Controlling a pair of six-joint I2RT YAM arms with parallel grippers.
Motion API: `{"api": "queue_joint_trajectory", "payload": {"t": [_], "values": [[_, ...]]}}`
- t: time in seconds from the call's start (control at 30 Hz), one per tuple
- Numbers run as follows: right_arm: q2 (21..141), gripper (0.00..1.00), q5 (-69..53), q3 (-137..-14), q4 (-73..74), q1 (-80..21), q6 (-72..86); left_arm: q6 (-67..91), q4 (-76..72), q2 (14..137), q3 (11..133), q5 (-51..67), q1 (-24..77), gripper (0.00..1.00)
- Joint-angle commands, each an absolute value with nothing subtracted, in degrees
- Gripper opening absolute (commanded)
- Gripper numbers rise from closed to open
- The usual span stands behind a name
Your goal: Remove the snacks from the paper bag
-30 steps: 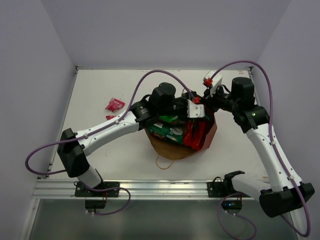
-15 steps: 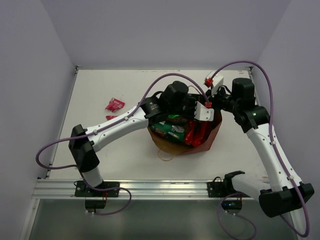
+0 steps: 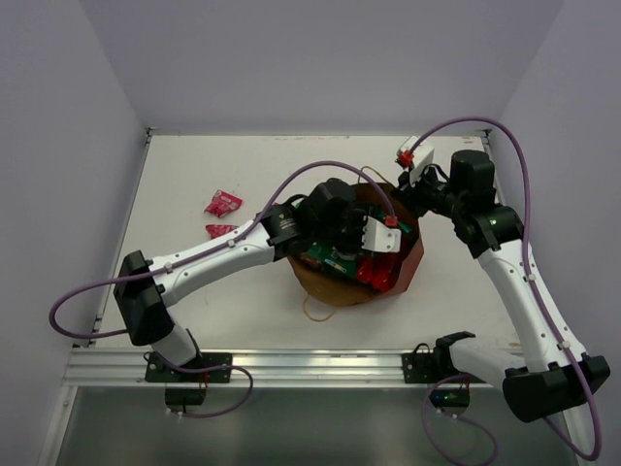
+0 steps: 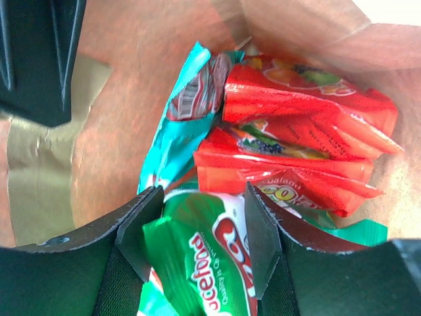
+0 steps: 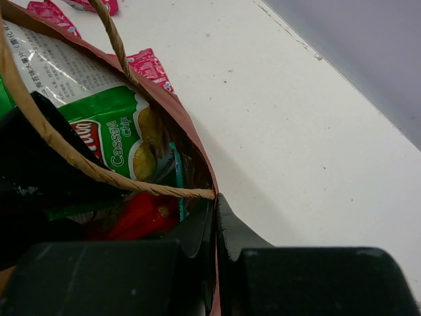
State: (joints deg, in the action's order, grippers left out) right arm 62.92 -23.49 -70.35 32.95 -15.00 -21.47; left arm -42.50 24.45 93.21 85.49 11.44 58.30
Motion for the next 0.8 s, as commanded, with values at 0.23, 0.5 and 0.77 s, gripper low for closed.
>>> {"api": "queue_joint_trajectory", "payload": {"t": [0.23, 0.5, 0.77], "values": [[59.94, 0.00, -25.22, -70.23, 27.07, -15.38, -20.83, -39.99, 21.44, 87.63, 82.00, 2.64, 57.92, 0.49], [60.12, 0.00, -25.23, -70.31, 27.16, -15.38, -20.48, -39.29, 20.31, 83.59, 87.27, 5.01, 57.39, 0.00], [59.50, 0.00, -23.64, -69.26, 26.81, -15.38, -20.74, -37.36, 10.55, 72.34, 94.65, -4.73, 57.39, 0.00]]}}
